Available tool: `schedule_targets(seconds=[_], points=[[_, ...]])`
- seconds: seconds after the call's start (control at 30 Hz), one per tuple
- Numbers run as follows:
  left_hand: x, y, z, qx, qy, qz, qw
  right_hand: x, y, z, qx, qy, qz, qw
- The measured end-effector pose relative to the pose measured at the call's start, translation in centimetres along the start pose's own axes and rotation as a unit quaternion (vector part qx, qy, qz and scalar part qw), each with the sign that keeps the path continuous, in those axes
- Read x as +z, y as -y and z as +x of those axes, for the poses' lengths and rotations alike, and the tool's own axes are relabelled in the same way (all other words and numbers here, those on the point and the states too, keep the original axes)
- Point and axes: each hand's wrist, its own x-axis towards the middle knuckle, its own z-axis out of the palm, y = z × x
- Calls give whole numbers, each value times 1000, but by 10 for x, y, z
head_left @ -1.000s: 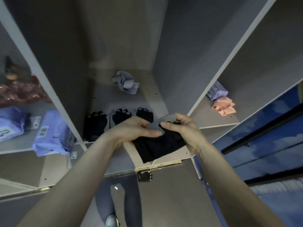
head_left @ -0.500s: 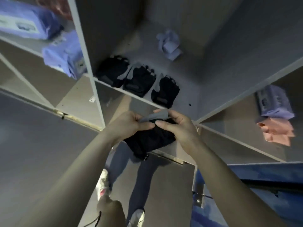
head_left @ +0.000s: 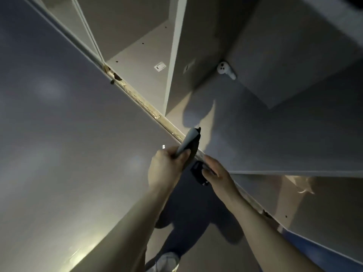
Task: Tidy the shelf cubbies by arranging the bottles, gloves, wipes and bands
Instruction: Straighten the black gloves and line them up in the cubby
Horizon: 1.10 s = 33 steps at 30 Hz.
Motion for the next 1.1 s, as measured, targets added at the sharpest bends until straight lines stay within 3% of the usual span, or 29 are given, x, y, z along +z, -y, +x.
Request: schedule_targets(seconds=[0.13, 0.23, 0.3, 0.53, 0.8, 1.1], points=[[23, 63, 38, -33, 6, -69, 997, 21, -80, 58, 25, 59, -157, 986], [37, 105, 59, -34, 30, -107, 993, 37, -135, 94, 51, 104, -284, 952], [43, 123, 74, -39, 34, -126, 991, 44, -166, 115, 65, 108, -309, 943], [46, 143, 107, -31, 54, -161, 985, 62, -245, 182, 157, 102, -270, 945], [32, 152, 121, -52, 34, -183, 981, 79, -279, 212, 259, 134, -212, 933], [26, 170, 122, -82, 28, -192, 978, 77, -311, 206, 267, 95, -274, 919]])
